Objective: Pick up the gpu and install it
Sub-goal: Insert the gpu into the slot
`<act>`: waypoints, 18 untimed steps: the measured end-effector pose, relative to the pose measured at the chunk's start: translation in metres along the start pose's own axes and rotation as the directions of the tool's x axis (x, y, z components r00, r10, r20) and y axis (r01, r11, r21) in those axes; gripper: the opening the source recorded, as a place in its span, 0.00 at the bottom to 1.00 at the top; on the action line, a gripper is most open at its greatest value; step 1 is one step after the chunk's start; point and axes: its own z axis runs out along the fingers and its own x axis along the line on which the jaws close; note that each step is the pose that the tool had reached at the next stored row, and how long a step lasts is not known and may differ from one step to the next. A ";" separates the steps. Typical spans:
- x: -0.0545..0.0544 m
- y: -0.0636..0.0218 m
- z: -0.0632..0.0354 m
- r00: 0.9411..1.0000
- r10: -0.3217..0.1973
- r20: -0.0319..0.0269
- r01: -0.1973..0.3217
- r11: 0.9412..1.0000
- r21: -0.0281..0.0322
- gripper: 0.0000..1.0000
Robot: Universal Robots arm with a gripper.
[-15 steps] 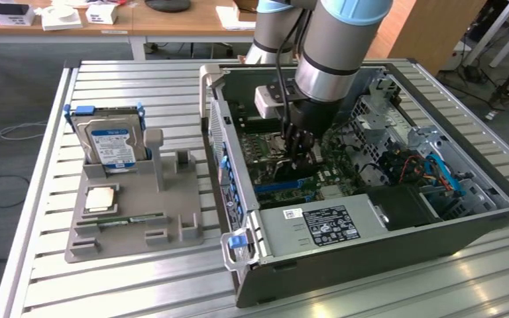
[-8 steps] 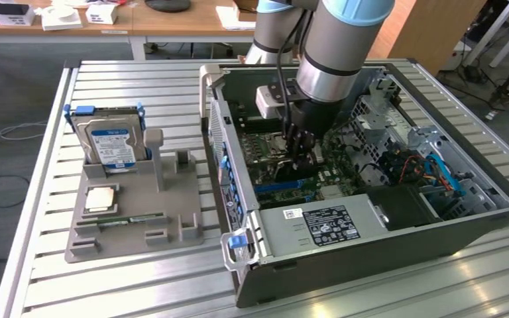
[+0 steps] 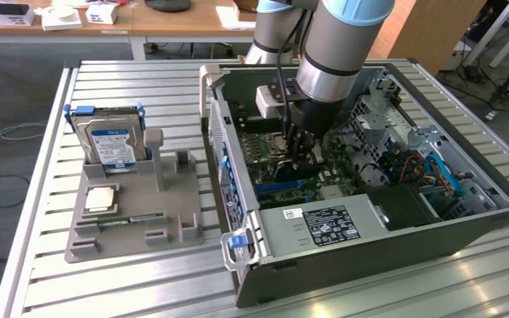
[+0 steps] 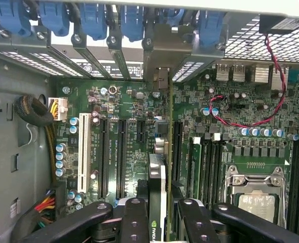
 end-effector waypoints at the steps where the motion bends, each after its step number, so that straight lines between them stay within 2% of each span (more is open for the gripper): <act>1: 0.000 0.0001 0.0000 1.000 0.000 0.000 0.000 1.000 0.000 0.27; 18: 0.000 0.0015 0.0021 1.000 0.000 0.000 0.000 1.000 0.000 0.27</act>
